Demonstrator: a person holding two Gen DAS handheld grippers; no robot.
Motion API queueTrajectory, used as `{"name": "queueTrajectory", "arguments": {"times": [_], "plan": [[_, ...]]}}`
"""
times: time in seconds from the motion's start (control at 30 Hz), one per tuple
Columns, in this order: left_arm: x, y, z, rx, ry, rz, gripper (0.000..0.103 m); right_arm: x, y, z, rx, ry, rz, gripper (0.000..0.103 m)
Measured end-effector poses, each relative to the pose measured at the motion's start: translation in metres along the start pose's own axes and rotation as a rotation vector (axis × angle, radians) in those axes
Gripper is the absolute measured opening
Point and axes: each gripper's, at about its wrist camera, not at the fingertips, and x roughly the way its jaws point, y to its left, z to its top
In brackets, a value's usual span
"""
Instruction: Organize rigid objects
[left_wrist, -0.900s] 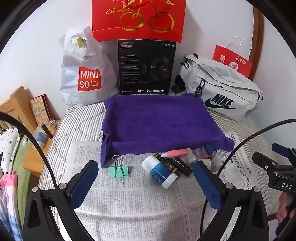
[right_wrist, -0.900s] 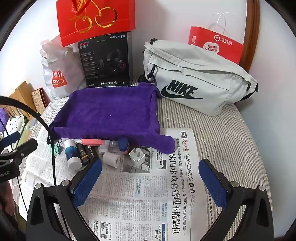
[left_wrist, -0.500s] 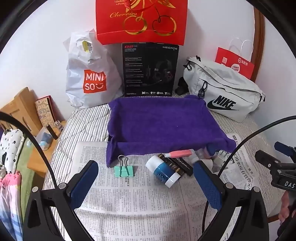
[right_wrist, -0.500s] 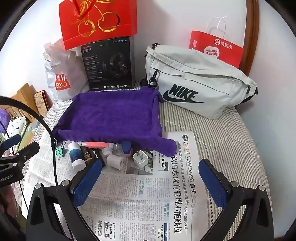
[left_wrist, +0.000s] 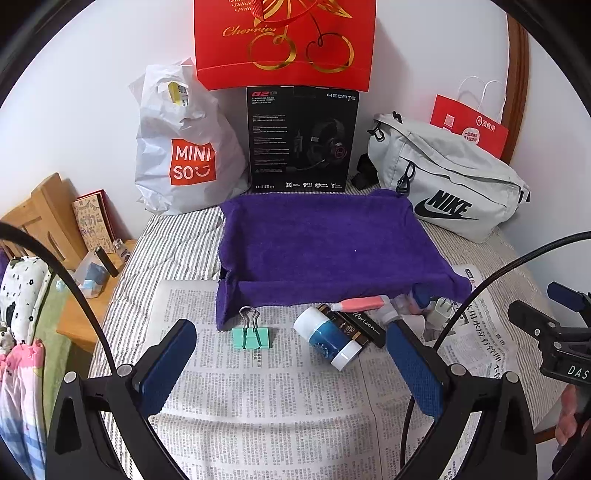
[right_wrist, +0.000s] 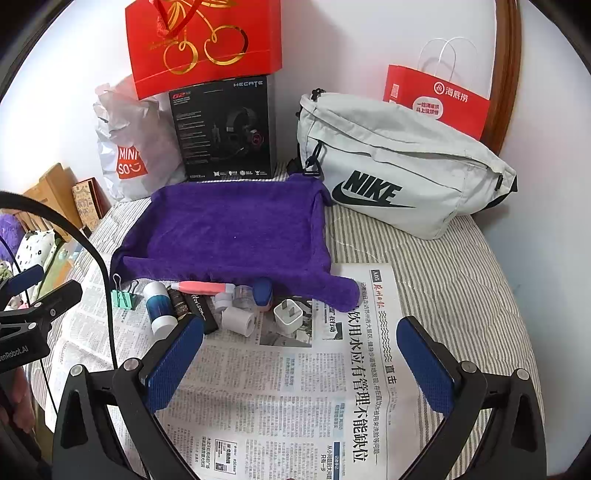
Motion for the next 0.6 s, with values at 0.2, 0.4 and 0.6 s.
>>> {"name": "queueTrajectory", "arguments": {"times": [0.2,0.4,0.6], "plan": [[0.0006,-0.0005,0.0016,-0.002,-0.001,-0.016,0.103,0.0003,0.0005,-0.0005,-0.004,0.002,0.009,0.103],[0.0013,-0.0034,0.0011,0.009,0.004,-0.014,0.103,-0.0005,0.0016,-0.0017,-0.002,-0.001,0.005,0.103],[0.0009,-0.0043,0.0002,0.011,0.006,-0.011,0.103,-0.0016,0.0016,-0.0010,0.000,-0.002,0.002,0.103]]}}
